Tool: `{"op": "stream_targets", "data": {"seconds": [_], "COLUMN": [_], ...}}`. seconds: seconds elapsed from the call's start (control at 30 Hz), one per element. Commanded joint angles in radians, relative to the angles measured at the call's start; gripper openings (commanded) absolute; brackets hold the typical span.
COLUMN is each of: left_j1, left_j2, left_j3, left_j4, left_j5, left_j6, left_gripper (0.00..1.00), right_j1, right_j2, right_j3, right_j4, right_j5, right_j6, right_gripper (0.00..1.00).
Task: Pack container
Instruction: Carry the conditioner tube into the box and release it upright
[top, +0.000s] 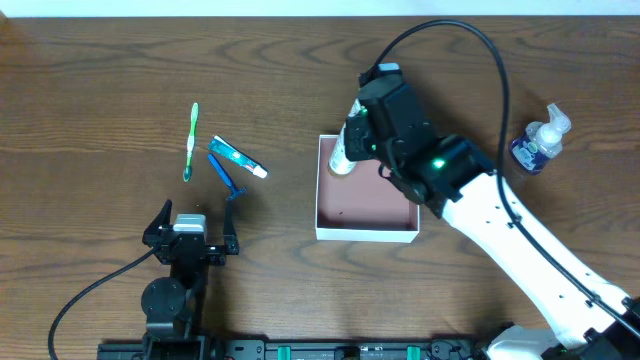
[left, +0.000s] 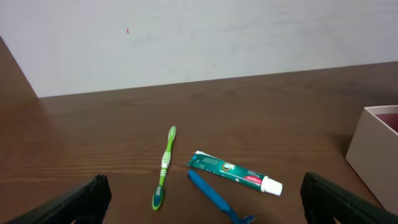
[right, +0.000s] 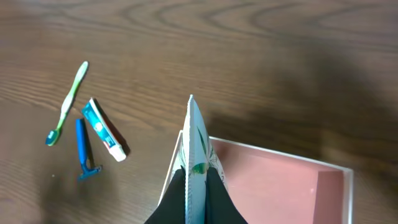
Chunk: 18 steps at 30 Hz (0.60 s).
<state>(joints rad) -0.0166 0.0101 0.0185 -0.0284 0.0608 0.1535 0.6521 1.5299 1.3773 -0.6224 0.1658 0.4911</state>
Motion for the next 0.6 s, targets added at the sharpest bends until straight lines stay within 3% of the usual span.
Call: {"op": "stream_targets", "data": {"seconds": [0.0, 0.57], "left_j1": [0.005, 0.005], "left_j2": [-0.005, -0.005], "left_j3": [-0.014, -0.014], "left_j4": [-0.038, -0.038], "left_j5": [0.003, 0.003], "left_j6": [-0.006, -0.006], "left_gripper": [0.98, 0.98], "right_j1": [0.027, 0.078], "right_j2": [0.017, 0.140], "right_j3": [0.017, 0.017], "right_j4": [0.027, 0.115], "right_j5": [0.061, 0.205], "right_j6": [0.034, 0.031], "right_gripper": [0.01, 0.01]}}
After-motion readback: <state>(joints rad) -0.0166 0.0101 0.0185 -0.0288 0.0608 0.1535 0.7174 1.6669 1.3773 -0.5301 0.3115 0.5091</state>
